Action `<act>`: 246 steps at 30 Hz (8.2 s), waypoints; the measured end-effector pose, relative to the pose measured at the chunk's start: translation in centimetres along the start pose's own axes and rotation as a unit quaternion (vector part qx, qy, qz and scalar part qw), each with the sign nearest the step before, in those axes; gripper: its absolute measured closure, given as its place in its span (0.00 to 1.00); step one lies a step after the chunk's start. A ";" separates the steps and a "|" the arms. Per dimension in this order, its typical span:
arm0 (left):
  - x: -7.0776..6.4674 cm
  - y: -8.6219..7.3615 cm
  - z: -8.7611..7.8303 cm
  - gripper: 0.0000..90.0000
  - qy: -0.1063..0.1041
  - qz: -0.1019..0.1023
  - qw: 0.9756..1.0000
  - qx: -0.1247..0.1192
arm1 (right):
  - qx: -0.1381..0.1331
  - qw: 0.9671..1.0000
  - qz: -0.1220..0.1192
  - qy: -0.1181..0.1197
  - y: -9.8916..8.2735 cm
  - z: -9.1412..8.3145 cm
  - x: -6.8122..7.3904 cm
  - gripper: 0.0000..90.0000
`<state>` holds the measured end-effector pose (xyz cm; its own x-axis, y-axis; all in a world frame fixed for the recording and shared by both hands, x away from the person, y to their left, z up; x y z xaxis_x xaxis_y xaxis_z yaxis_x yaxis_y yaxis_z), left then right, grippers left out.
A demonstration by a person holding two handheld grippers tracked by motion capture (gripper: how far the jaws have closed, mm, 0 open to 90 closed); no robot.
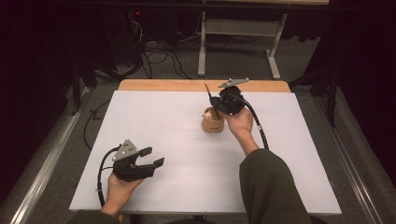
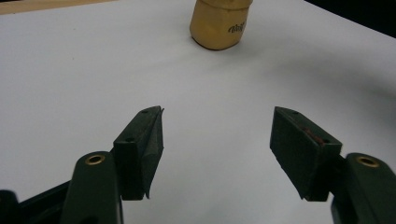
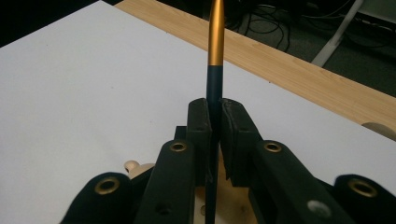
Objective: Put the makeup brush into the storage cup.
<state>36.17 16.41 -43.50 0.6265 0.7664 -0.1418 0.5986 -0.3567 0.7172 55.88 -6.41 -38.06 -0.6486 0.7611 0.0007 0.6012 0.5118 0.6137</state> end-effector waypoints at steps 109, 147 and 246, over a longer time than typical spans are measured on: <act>0.1 0.0 0.1 0.39 0.003 -0.006 1.000 0.000 | -0.025 0.999 0.000 0.034 -3.5 -5.1 0.2 0.59; 0.1 0.0 0.1 0.39 0.004 -0.005 1.000 0.000 | -0.047 0.998 -0.004 0.036 -5.8 -7.9 -0.3 0.58; 0.1 0.0 0.1 0.39 0.002 -0.008 1.000 -0.002 | -0.094 0.995 0.001 0.041 -12.5 -12.5 0.2 0.58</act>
<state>36.26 16.39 -43.59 0.6148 0.7742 -0.1507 0.6064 -0.3417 0.7180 42.43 -17.67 -35.84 -0.6872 0.7238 0.0619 0.5097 0.4197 0.7510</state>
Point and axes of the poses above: each handheld gripper's, and its own axes: z roughly forward along the jaws, y roughly out of its top, x roughly to its left, the point moved 8 cm from there along z, roughly forward along the jaws, and after that the axes turned 15 degrees about x, right-handed, at the moved point
